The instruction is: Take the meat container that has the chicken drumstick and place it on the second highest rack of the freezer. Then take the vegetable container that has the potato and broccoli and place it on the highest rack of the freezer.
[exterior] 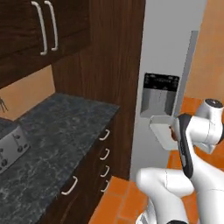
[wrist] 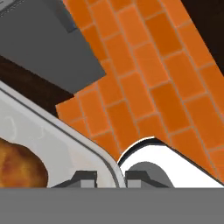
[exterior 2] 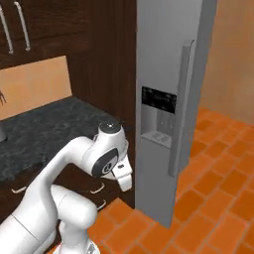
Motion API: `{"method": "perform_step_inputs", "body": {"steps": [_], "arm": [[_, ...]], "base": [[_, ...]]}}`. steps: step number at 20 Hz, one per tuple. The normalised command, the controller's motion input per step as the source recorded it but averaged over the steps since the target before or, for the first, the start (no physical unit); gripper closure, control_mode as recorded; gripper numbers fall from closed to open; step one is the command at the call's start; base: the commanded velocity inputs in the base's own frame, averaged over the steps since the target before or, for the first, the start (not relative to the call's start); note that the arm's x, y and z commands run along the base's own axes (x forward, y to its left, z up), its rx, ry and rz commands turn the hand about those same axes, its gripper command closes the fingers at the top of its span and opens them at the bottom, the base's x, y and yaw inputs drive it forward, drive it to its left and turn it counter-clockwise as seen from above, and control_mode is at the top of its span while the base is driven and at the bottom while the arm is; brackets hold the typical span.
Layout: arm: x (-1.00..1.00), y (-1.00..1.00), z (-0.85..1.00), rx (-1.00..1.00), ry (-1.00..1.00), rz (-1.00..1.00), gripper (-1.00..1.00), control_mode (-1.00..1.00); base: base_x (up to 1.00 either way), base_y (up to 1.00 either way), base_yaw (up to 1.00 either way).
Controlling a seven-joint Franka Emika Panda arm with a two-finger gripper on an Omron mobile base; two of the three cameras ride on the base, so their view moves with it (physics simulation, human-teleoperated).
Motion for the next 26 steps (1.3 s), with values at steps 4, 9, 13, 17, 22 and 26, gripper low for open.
{"method": "perform_step_inputs", "body": {"steps": [4, 9, 13, 17, 22, 26], "arm": [[0.0, 0.0, 0.0, 0.0, 0.0, 0.0, 1.0, 1.0], [0.0, 0.0, 0.0, 0.0, 0.0, 0.0, 1.0, 1.0], [0.0, 0.0, 0.0, 0.0, 0.0, 0.0, 1.0, 1.0], [0.0, 0.0, 0.0, 0.0, 0.0, 0.0, 1.0, 1.0], [0.0, 0.0, 0.0, 0.0, 0.0, 0.0, 1.0, 1.0], [0.0, 0.0, 0.0, 0.0, 0.0, 0.0, 1.0, 1.0]], "base": [[0.0, 0.0, -1.0], [0.26, -0.53, -0.85], [1.0, -0.02, -0.48], [1.0, -0.46, -0.11], [1.0, -1.0, 0.2], [1.0, -0.77, 0.26]]}}
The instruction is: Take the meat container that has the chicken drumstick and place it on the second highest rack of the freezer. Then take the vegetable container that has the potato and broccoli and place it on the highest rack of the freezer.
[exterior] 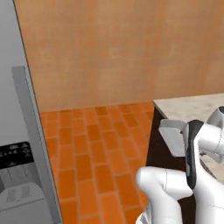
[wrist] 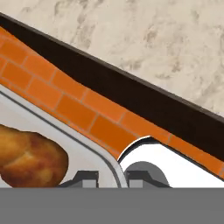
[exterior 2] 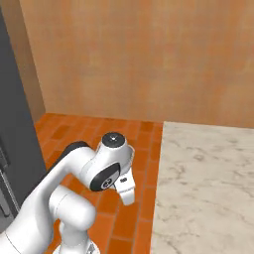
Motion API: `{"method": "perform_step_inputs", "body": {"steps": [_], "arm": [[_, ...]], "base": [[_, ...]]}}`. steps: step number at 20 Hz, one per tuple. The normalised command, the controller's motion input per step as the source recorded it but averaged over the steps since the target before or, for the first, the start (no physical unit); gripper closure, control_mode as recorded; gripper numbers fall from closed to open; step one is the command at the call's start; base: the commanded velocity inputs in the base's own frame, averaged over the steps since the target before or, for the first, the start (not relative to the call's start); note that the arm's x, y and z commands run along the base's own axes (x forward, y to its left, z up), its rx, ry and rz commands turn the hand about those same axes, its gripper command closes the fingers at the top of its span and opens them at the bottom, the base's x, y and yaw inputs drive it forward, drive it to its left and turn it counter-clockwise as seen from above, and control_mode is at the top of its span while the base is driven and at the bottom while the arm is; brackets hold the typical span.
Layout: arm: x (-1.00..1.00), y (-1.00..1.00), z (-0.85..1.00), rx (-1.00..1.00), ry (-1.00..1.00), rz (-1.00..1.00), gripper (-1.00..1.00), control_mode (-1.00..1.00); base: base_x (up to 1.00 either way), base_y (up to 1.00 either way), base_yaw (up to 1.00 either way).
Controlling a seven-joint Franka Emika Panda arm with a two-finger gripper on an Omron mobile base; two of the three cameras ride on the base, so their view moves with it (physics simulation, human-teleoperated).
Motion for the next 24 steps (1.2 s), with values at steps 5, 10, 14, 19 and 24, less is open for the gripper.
{"method": "perform_step_inputs", "body": {"steps": [5, 10, 14, 19, 24], "arm": [[0.0, 0.0, 0.0, 0.0, 0.0, 0.0, 1.0, 1.0], [0.0, 0.0, 0.0, 0.0, 0.0, 0.0, 1.0, 1.0], [0.0, 0.0, 0.0, 0.0, 0.0, 0.0, 1.0, 1.0], [0.0, 0.0, 0.0, 0.0, 0.0, 0.0, 1.0, 1.0], [0.0, 0.0, 0.0, 0.0, 0.0, 0.0, 1.0, 1.0]], "base": [[1.0, -0.22, 0.26], [1.0, -0.02, 0.21], [1.0, -0.03, 0.24], [1.0, -0.14, 0.09], [0.76, -0.21, 0.25]]}}
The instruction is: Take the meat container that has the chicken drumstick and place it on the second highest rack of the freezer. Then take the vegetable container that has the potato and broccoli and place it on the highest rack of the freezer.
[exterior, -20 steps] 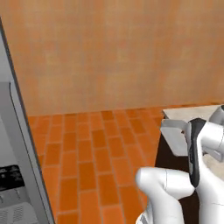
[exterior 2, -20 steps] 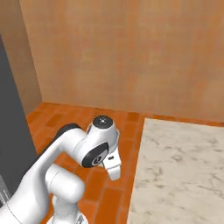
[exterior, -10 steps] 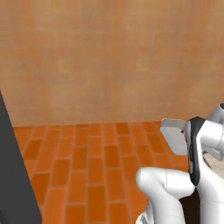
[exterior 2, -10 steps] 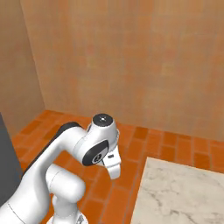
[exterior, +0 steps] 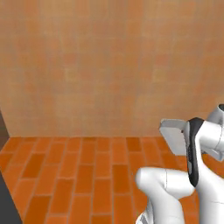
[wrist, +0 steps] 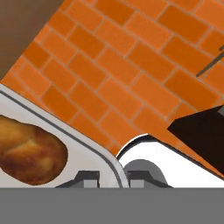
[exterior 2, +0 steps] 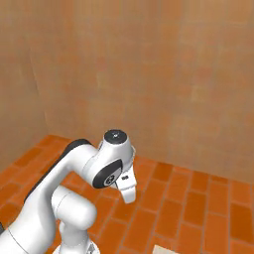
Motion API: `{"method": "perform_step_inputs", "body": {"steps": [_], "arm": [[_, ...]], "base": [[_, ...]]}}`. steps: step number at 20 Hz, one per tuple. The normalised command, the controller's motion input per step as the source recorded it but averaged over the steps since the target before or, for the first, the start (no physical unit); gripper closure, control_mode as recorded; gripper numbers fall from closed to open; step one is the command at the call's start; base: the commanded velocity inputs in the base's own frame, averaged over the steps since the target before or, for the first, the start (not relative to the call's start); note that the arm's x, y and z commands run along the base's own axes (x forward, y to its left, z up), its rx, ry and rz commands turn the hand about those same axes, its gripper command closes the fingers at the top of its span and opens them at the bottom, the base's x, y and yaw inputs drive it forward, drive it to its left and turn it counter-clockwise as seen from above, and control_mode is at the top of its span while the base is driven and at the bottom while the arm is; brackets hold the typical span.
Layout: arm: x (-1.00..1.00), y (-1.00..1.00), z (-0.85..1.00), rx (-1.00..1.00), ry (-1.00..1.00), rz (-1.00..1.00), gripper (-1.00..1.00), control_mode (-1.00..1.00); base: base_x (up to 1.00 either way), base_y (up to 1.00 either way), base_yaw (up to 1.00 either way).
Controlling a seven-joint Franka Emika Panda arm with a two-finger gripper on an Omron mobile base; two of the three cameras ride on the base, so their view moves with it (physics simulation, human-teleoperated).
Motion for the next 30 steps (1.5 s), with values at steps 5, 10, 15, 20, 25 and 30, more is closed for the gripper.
{"method": "perform_step_inputs", "body": {"steps": [5, 10, 15, 20, 25, 30], "arm": [[0.0, 0.0, 0.0, 0.0, 0.0, 0.0, 1.0, 1.0], [0.0, 0.0, 0.0, 0.0, 0.0, 0.0, 1.0, 1.0], [0.0, 0.0, 0.0, 0.0, 0.0, 0.0, 1.0, 1.0], [0.0, 0.0, 0.0, 0.0, 0.0, 0.0, 1.0, 1.0], [0.0, 0.0, 0.0, 0.0, 0.0, 0.0, 1.0, 1.0], [0.0, 0.0, 0.0, 0.0, 0.0, 0.0, 1.0, 1.0]], "base": [[0.0, 0.0, 1.0], [-0.2, 0.0, 0.99], [-0.19, 0.0, 0.98], [0.08, -0.42, 0.8], [0.81, -0.7, 0.4], [0.0, 0.0, 0.99]]}}
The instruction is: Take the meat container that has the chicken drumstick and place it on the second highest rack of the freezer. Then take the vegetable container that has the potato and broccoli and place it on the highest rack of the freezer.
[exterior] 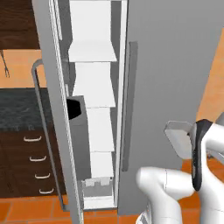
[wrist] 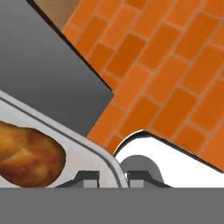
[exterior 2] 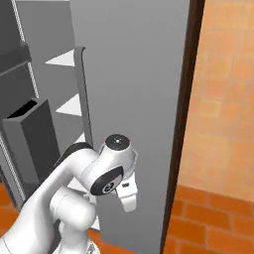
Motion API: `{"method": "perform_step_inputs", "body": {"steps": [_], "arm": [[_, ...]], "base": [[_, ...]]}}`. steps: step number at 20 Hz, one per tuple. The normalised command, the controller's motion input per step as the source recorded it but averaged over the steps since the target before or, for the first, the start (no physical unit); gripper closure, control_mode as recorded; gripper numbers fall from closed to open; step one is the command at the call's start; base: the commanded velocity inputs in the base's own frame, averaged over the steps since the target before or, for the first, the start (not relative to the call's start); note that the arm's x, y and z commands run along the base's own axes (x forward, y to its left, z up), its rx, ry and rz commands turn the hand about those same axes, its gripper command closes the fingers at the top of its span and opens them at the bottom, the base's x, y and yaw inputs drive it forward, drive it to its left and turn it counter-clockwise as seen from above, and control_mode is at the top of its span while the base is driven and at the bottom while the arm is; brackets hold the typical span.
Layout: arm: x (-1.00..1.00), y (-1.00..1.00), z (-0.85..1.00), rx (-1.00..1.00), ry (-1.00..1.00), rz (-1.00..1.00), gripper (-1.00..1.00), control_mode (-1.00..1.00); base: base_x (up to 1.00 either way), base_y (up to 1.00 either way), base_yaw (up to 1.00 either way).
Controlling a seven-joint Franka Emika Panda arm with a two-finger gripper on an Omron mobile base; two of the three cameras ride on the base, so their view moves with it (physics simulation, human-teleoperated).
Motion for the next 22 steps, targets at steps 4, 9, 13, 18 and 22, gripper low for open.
{"method": "perform_step_inputs", "body": {"steps": [4, 9, 13, 18, 22], "arm": [[0.0, 0.0, 0.0, 0.0, 0.0, 0.0, 1.0, 1.0], [0.0, 0.0, 0.0, 0.0, 0.0, 0.0, 1.0, 1.0], [0.0, 0.0, 0.0, 0.0, 0.0, 0.0, 1.0, 1.0], [0.0, 0.0, 0.0, 0.0, 0.0, 0.0, 1.0, 1.0], [0.0, 0.0, 0.0, 0.0, 0.0, 0.0, 1.0, 1.0]], "base": [[0.0, 0.2, 0.83], [0.1, 0.63, 0.34], [0.04, 0.49, 0.06], [0.43, 0.09, -0.01], [0.46, 0.41, 0.0]]}}
